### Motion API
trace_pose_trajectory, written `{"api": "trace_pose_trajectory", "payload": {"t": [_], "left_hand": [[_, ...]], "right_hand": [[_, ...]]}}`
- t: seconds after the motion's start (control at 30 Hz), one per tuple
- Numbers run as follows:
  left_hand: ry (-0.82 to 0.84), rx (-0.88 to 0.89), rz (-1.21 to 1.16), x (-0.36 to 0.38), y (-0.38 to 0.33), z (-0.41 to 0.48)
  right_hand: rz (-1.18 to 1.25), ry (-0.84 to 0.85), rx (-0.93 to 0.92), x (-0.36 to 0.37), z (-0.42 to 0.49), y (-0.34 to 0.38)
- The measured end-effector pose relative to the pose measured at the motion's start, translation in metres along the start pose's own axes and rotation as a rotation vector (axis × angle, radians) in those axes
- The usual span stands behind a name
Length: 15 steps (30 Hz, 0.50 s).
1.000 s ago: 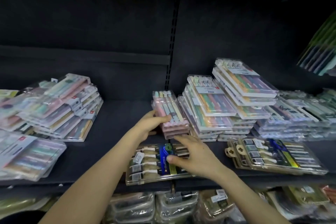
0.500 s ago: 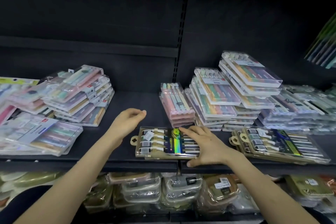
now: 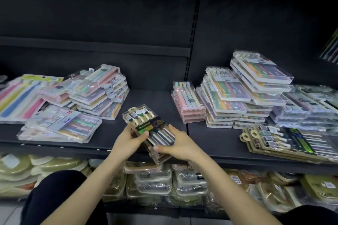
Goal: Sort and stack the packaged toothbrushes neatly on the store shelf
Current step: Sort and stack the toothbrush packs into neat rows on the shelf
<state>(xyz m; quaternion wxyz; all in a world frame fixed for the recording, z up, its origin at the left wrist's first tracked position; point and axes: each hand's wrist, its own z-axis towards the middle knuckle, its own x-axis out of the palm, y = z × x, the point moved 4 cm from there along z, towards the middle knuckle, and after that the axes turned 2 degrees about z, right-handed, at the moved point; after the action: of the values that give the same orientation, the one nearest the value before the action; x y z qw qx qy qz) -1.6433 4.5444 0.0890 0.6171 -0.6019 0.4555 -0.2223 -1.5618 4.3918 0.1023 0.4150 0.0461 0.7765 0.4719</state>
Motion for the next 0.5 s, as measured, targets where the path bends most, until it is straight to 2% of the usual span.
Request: {"api": "trace_pose_trajectory", "payload": {"t": [0.07,0.13,0.3,0.43,0.5], "left_hand": [[0.003,0.042,-0.039,-0.002,-0.003,0.017],[0.022,0.051,-0.075,-0.003,-0.006,0.040],[0.067,0.067,-0.104,0.009,-0.012,0.097],[0.079,0.056,-0.099,0.015,-0.017,0.124],[-0.038,0.106,0.011,0.010,-0.026,0.124]], "right_hand": [[0.094,-0.035,-0.068,0.003,0.001,0.005],[0.071,-0.140,-0.086,0.007,0.009,0.007],[-0.023,-0.416,-0.022,0.004,0.053,0.008],[-0.028,-0.438,-0.009,-0.002,0.074,0.016],[-0.040,-0.444,-0.062,-0.007,0.063,0.020]]}}
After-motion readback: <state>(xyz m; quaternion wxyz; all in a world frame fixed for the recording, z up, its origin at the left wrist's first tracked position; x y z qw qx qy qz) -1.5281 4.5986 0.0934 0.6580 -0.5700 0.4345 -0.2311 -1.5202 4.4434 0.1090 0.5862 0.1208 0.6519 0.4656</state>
